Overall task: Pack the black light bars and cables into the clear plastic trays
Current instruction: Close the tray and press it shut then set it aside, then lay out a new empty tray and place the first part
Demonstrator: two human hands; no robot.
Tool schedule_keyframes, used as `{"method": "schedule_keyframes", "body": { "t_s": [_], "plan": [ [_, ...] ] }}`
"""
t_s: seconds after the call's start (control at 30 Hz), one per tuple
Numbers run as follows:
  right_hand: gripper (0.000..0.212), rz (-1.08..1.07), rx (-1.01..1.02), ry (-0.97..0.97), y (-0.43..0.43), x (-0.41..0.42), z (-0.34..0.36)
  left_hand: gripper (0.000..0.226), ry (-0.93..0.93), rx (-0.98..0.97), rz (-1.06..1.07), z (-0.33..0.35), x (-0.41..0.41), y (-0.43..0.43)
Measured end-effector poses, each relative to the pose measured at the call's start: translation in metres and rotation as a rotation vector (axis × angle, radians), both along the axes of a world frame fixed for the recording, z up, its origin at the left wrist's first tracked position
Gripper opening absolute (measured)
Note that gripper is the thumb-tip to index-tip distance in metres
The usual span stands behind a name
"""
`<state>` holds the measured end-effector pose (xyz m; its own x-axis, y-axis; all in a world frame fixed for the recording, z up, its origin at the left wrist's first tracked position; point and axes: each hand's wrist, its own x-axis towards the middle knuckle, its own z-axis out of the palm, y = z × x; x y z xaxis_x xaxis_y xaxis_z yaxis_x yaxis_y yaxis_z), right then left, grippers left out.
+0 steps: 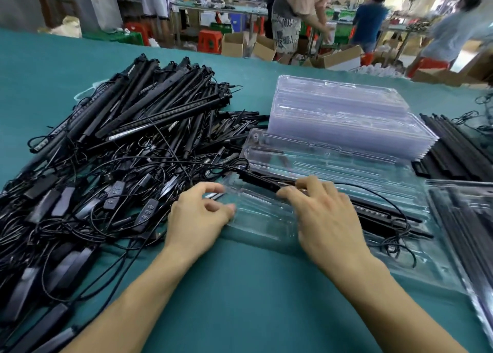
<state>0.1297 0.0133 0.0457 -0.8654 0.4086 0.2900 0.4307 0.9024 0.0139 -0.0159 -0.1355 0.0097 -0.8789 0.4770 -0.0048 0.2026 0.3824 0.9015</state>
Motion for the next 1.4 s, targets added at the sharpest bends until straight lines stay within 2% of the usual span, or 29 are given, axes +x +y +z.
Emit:
{"method": "schedule_keyframes", "body": {
  "t_s": [0.07, 0.13, 0.33, 0.5, 0.73, 0.9, 1.03, 1.13, 1.23, 1.3, 1.33, 1.4],
  "plan": [
    [0.074, -0.067, -0.018, 0.006, 0.004, 0.014, -0.004, 0.029, 0.024, 0.009, 0.002, 0.0, 0.001, 0.0],
    [0.075, -0.09, -0.036, 0.009, 0.003, 0.021, -0.009, 0.024, 0.06, 0.013, 0.002, -0.001, 0.004, 0.0],
    [0.06, -0.174, -0.049, 0.208, 0.003, 0.021, 0.004, 0.024, 0.086, -0.003, -0.005, 0.001, 0.005, -0.002],
    [0.049, -0.146, -0.111, 0.316, 0.021, 0.021, 0.021, 0.023, 0.024, -0.001, -0.056, 0.002, 0.001, -0.002],
    [0.033, -0.031, -0.081, 0.518, 0.033, 0.029, 0.045, 0.022, -0.03, -0.021, -0.061, 0.009, -0.005, -0.004],
    [0.044, 0.002, -0.117, 0.297, 0.02, 0.03, 0.041, 0.019, 0.014, 0.062, -0.012, 0.016, -0.003, 0.002],
    [0.057, -0.022, -0.04, 0.292, -0.001, 0.027, 0.028, 0.032, -0.01, 0.173, 0.023, 0.027, -0.003, 0.013],
    [0.062, 0.013, 0.029, 0.295, -0.006, 0.031, 0.028, 0.033, -0.064, 0.089, 0.032, 0.031, -0.013, 0.019],
    [0.067, 0.043, 0.038, 0.173, -0.009, 0.037, 0.034, 0.028, -0.284, 0.008, -0.125, 0.039, -0.022, 0.018],
    [0.061, 0.045, 0.05, 0.105, -0.01, 0.038, 0.039, 0.024, -0.406, 0.024, -0.207, 0.046, -0.02, 0.02],
    [0.059, 0.044, 0.034, 0.103, -0.01, 0.037, 0.041, 0.021, -0.414, 0.024, -0.224, 0.049, -0.019, 0.023],
    [0.064, 0.046, 0.006, 0.151, -0.01, 0.037, 0.044, 0.017, -0.314, 0.037, -0.326, 0.044, -0.016, 0.017]
  ]
}}
